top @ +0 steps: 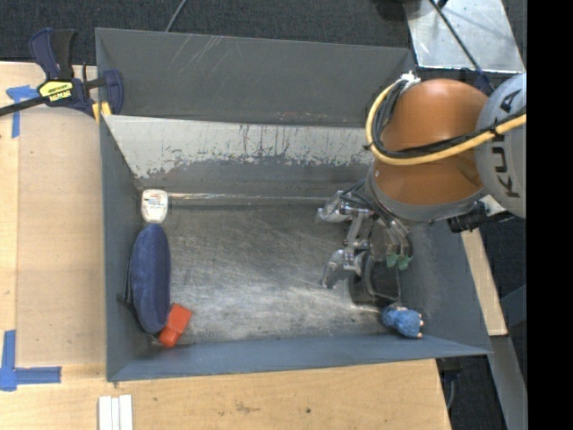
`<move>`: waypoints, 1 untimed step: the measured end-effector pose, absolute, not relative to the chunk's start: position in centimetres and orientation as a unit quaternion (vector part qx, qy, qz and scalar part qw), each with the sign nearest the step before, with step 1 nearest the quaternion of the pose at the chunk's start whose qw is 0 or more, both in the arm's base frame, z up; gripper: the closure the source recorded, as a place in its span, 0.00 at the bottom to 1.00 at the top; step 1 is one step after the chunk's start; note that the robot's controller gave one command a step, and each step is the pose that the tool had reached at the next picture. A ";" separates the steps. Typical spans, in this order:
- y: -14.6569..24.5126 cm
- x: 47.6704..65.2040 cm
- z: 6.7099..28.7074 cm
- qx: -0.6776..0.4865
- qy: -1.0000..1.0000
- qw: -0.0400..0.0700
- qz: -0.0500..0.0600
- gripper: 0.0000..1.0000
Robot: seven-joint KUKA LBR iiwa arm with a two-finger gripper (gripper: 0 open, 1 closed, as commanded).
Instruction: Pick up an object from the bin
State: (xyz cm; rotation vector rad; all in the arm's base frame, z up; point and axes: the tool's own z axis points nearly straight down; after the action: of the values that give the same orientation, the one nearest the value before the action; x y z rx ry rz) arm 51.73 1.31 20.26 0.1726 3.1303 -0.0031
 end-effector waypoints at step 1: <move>-5.6 50.7 10.3 -0.035 0.999 -0.002 -0.001 0.00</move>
Offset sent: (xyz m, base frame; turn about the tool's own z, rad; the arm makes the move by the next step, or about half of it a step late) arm -0.0091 -0.0656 -0.0964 -0.1835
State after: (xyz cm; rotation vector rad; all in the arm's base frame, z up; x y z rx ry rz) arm 50.68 -5.58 10.33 -0.1095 3.1442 -0.0029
